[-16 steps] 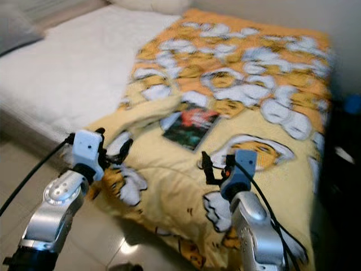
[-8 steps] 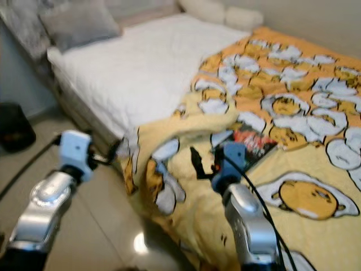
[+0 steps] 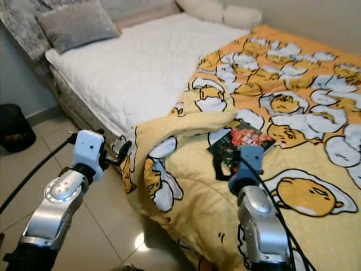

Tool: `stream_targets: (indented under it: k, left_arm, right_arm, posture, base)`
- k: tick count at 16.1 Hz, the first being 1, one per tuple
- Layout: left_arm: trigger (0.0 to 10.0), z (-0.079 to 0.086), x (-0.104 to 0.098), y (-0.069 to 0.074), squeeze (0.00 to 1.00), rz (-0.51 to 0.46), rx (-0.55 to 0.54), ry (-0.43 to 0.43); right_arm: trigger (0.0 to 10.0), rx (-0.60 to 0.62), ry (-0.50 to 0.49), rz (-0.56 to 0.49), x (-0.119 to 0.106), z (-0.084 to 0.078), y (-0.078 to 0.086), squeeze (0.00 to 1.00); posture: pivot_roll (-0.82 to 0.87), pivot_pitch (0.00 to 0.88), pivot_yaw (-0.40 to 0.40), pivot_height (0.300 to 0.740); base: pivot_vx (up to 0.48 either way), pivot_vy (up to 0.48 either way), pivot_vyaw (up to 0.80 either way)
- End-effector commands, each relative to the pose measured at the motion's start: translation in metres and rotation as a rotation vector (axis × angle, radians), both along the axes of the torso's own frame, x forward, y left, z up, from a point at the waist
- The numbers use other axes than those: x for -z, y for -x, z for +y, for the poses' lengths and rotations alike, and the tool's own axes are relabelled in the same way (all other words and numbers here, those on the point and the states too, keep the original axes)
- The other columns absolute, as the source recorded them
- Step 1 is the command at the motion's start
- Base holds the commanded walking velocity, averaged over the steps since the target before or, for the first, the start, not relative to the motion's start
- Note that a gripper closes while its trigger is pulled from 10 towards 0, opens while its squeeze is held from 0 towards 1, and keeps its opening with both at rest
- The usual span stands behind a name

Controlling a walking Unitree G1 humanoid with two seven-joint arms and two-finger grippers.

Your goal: Clean up the room

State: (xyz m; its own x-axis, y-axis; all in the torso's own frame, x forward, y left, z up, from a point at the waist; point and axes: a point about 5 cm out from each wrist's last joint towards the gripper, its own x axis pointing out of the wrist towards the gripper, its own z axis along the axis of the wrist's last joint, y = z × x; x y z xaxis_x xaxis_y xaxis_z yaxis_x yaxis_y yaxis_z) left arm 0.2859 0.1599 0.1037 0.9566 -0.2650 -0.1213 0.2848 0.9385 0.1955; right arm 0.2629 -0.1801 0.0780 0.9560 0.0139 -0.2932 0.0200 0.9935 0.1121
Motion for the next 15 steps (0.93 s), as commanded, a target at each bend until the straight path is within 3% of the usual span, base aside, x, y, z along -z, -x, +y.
stream_targets:
  k: [1,5,6,7,8,10,11,14,15]
  left_arm:
    - [10.0,0.0,0.0,-0.002,0.02,0.0,-0.009,-0.01]
    - [10.0,0.0,0.001,-0.002,0.03,0.007,-0.001,-0.007]
    - [10.0,-0.001,0.001,-0.001,0.03,0.017,0.029,-0.003]
    - [10.0,-0.004,0.001,-0.001,0.04,0.023,0.084,-0.011]
    - [10.0,-0.007,0.001,0.0,0.04,0.031,0.122,-0.013]
    - [10.0,-0.017,0.003,0.005,0.04,0.086,0.31,-0.048]
    - [10.0,-0.019,0.004,0.006,0.04,0.097,0.356,-0.077]
    - [10.0,-0.015,0.003,0.005,0.03,0.088,0.312,-0.08]
    - [10.0,-0.008,0.001,0.001,0.03,0.074,0.19,-0.021]
  right_arm:
    - [10.0,-0.004,0.019,-0.004,-0.003,0.001,-0.004,0.0]
    - [10.0,0.022,0.032,0.022,0.001,-0.001,-0.007,0.0]
    - [10.0,0.067,-0.022,0.044,0.004,-0.007,-0.013,0.0]
    - [10.0,0.104,-0.115,0.074,0.008,-0.013,-0.022,1.0]
    - [10.0,0.109,-0.149,0.08,0.009,-0.015,-0.026,1.0]
    - [10.0,0.125,-0.296,0.09,0.01,-0.021,-0.048,1.0]
    - [10.0,0.138,-0.311,0.089,0.008,-0.025,-0.054,1.0]
    - [10.0,0.15,-0.281,0.057,0.002,-0.028,-0.058,1.0]
    - [10.0,0.124,-0.191,0.037,0.0,-0.024,-0.048,1.0]
  posture:
    - [-0.1,0.0,0.01,0.74]
    - [-0.1,0.0,0.01,0.74]
    - [-0.09,0.0,0.012,0.74]
    - [-0.09,0.0,0.015,0.74]
    - [-0.09,0.0,0.018,0.74]
    - [-0.09,0.0,0.028,0.74]
    - [-0.08,0.0,0.032,0.74]
    - [-0.09,0.0,0.036,0.74]
    - [-0.09,0.0,0.041,0.74]
  base:
    - [0.0,0.0,0.0]
    - [0.0,0.0,0.0]
    - [0.0,0.0,0.0]
    - [0.0,0.0,0.0]
    - [0.0,0.0,0.0]
    - [0.0,0.0,0.0]
    - [0.0,0.0,0.0]
    - [0.0,0.0,0.0]
    - [0.0,0.0,0.0]
